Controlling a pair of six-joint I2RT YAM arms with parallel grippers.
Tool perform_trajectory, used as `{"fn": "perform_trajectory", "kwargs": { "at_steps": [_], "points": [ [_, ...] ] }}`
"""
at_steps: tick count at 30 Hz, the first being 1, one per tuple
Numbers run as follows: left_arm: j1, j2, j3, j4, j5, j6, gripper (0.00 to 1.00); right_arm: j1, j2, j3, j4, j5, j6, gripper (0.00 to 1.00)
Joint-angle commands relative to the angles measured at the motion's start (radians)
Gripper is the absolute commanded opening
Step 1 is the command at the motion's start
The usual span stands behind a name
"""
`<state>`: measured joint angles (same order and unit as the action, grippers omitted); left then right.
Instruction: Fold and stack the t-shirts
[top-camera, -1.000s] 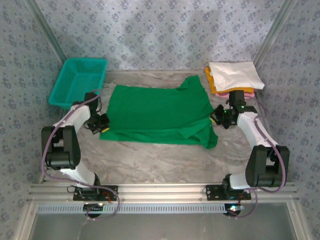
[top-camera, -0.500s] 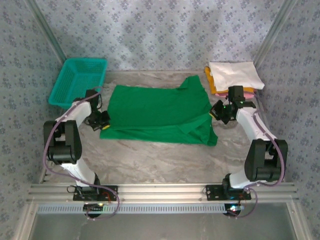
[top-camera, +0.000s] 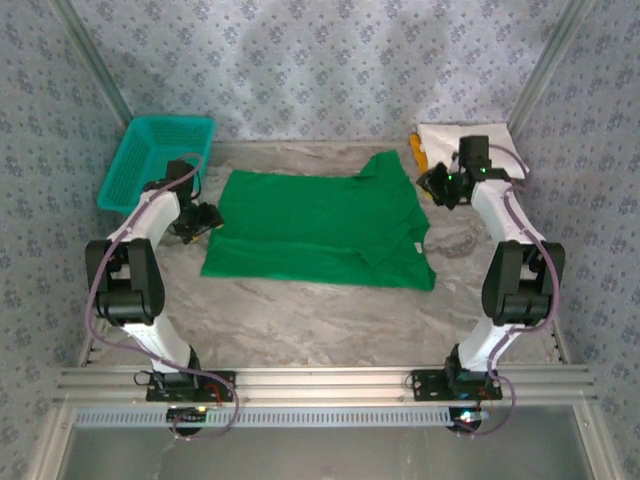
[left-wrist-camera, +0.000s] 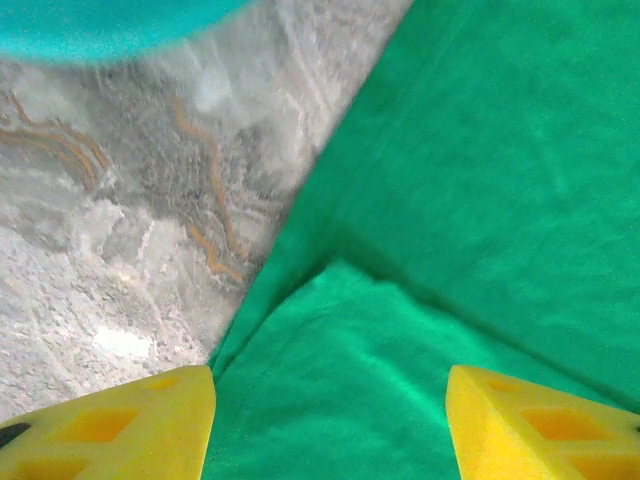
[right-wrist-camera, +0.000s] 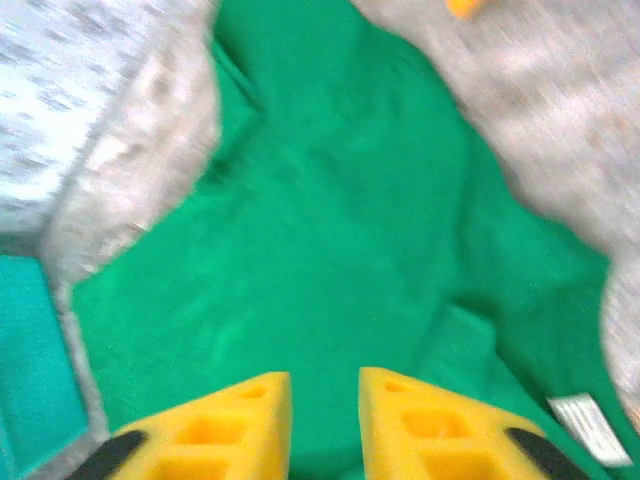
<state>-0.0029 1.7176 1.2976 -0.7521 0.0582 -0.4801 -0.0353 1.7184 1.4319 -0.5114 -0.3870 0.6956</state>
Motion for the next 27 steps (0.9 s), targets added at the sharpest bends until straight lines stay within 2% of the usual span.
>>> {"fn": "perform_trajectory", "kwargs": {
  "at_steps": [1,5,8,9,11,13,15,18,21,27],
  "points": [
    [-0.041,-0.080,0.031,-0.012,-0.063,-0.001,0.63,0.003,-0.006,0.094,-0.025,-0.030,-0.045,0.46],
    [-0.083,-0.143,-0.036,0.004,-0.061,-0.012,0.61,0.038,-0.080,0.030,-0.047,-0.060,-0.059,0.43],
    [-0.119,-0.187,-0.103,0.064,-0.033,0.000,0.55,0.106,-0.166,-0.138,-0.007,-0.057,-0.058,0.41],
    [-0.133,-0.193,-0.120,0.080,-0.031,-0.002,0.51,0.131,-0.190,-0.194,0.003,-0.055,-0.059,0.36],
    [-0.165,-0.181,-0.131,0.112,-0.019,0.002,0.48,0.173,-0.229,-0.317,0.038,-0.042,-0.054,0.30],
    [-0.206,-0.153,-0.135,0.111,-0.030,0.008,0.44,0.205,-0.261,-0.426,0.077,-0.017,-0.025,0.28],
    [-0.232,-0.133,-0.168,0.138,-0.024,-0.002,0.41,0.220,-0.273,-0.497,0.078,-0.002,-0.003,0.28],
    [-0.235,-0.092,-0.208,0.169,-0.006,-0.028,0.41,0.244,-0.272,-0.568,0.112,-0.003,0.021,0.33],
    [-0.235,-0.056,-0.227,0.194,-0.008,-0.029,0.40,0.259,-0.234,-0.583,0.139,-0.036,0.046,0.34],
    [-0.206,0.021,-0.256,0.220,-0.019,-0.046,0.38,0.280,-0.154,-0.594,0.196,-0.050,0.082,0.43]
  ]
}}
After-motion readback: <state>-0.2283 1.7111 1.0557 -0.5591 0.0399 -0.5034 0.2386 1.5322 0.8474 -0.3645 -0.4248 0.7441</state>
